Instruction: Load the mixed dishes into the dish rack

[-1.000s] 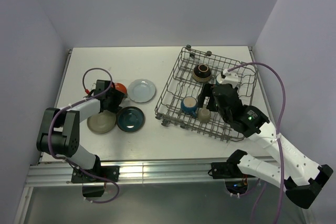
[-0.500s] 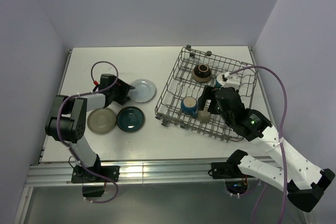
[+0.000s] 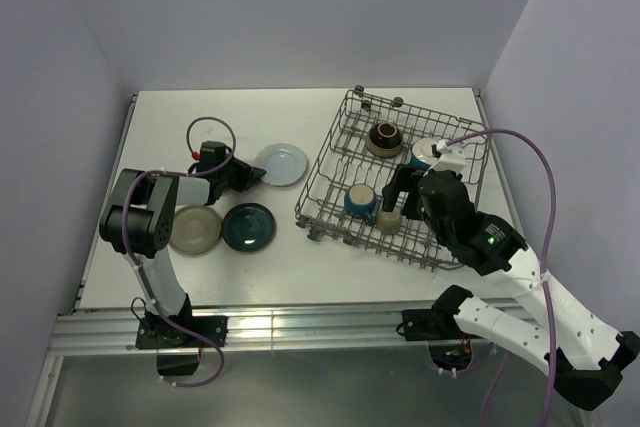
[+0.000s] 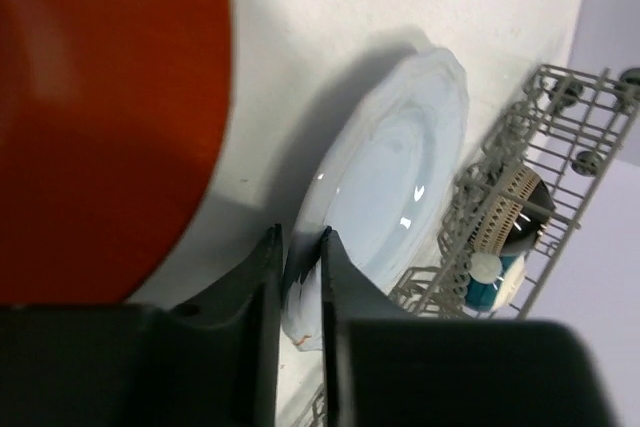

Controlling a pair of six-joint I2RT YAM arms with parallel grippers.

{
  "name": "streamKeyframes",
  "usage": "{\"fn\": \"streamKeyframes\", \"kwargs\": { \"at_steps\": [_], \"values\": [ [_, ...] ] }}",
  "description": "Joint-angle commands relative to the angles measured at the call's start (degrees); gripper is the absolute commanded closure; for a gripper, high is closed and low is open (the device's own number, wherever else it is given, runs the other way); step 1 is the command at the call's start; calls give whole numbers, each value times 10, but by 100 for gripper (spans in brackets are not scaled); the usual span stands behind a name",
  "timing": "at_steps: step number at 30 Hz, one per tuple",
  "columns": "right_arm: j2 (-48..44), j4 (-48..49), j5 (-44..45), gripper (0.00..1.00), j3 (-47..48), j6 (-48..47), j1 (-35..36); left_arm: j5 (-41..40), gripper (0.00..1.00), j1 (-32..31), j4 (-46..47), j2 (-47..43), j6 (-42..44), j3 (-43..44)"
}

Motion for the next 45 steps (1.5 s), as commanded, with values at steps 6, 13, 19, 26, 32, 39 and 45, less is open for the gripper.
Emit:
{"fn": "streamKeyframes", "kwargs": {
  "at_steps": [6, 13, 19, 26, 32, 39, 45],
  "values": [
    [-8, -3, 9, 6, -9, 6, 4, -18, 100, -8, -48, 21, 13, -31],
    [24, 14, -21, 4, -11, 25, 3, -26, 100, -7, -60, -51, 23, -70],
    [38, 43, -59, 0, -18, 67, 3, -39, 100, -5, -93, -151, 32, -94],
    [42, 96, -123, 0, -38, 89, 3, -36, 100, -1, -126, -229, 38, -105],
    [91, 124, -169, 0, -30, 106, 12, -33, 100, 11, -141, -282, 37, -122],
    [111, 130, -147, 0, -20, 107, 38, -17, 100, 37, -169, -331, 47, -126],
    [136, 134, -145, 0, -6, 106, 50, -9, 100, 49, -216, -391, 49, -101]
  ]
}}
